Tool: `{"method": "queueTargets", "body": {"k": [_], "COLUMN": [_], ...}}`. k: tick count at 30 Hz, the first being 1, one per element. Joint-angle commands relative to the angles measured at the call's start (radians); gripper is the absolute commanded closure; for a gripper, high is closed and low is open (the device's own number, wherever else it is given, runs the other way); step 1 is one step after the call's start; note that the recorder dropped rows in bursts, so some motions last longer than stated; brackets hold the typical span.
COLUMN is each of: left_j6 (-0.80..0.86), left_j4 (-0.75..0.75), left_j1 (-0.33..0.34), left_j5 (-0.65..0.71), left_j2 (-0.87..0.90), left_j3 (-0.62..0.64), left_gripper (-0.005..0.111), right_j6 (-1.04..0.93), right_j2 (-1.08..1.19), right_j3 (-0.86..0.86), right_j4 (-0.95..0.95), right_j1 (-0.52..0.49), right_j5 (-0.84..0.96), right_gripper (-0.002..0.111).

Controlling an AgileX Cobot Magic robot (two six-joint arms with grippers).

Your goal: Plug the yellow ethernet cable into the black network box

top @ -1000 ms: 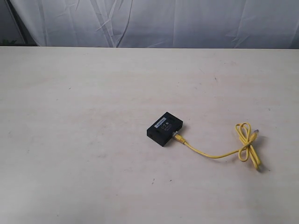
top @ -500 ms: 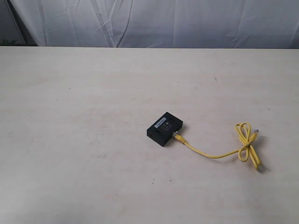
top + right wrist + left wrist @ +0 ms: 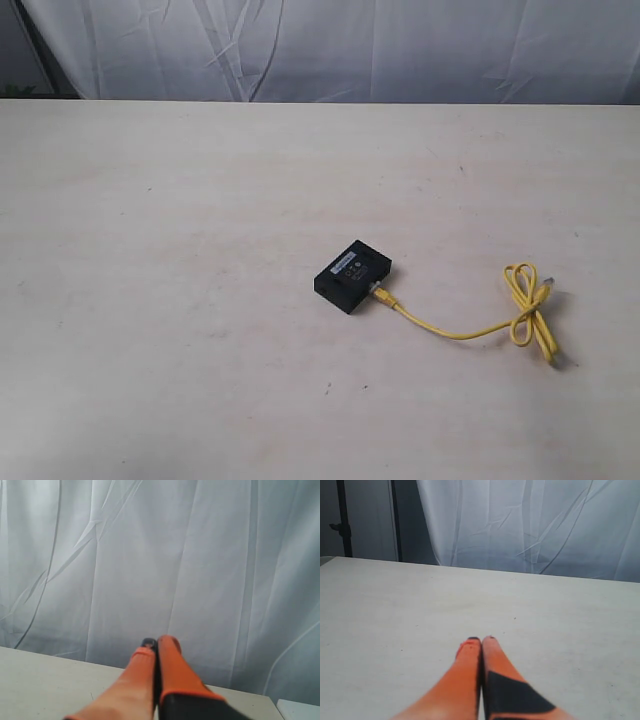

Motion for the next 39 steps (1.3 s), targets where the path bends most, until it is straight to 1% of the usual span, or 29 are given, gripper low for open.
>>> {"method": "queueTargets", "body": {"k": [1, 10, 12, 19, 21, 23, 30, 35, 37, 39], "left_j6": [0.000, 0.000, 0.000, 0.000, 0.000, 0.000, 0.002, 0.002, 0.002, 0.002], "left_j4": [0.005, 0.005, 0.005, 0.005, 0.005, 0.005, 0.005, 0.005, 0.005, 0.005], "left_j1": [0.001, 0.001, 0.001, 0.001, 0.001, 0.001, 0.001, 0.001, 0.001, 0.001], "left_j5": [-0.004, -0.004, -0.004, -0.004, -0.004, -0.004, -0.003, -0.003, -0.003, -0.003], "left_j2": [-0.006, -0.006, -0.006, -0.006, -0.006, -0.006, -0.006, -0.006, -0.006, -0.006], "left_j3": [0.005, 0.005, 0.005, 0.005, 0.005, 0.005, 0.005, 0.005, 0.005, 0.005], "left_gripper": [0.107, 0.107, 0.107, 0.107, 0.107, 0.107, 0.107, 0.107, 0.107, 0.107], "right_j6": [0.001, 0.001, 0.008, 0.148, 0.226, 0.263, 0.261, 0.263, 0.263, 0.263], "right_j2": [-0.005, -0.005, -0.008, -0.123, -0.156, -0.183, -0.233, -0.287, -0.287, -0.287], "right_j3": [0.002, 0.002, 0.002, 0.012, 0.036, 0.065, 0.176, 0.301, 0.306, 0.306], "right_j4": [0.000, 0.000, 0.018, -0.022, -0.075, -0.086, -0.079, -0.074, -0.074, -0.074], "right_j1": [0.004, 0.004, 0.004, 0.004, 0.004, 0.004, 0.004, 0.004, 0.002, 0.002], "right_j5": [-0.013, -0.013, 0.011, 0.207, 0.235, 0.245, 0.245, 0.245, 0.243, 0.281], "right_gripper": [0.108, 0.108, 0.108, 0.108, 0.108, 0.108, 0.108, 0.108, 0.108, 0.108]}}
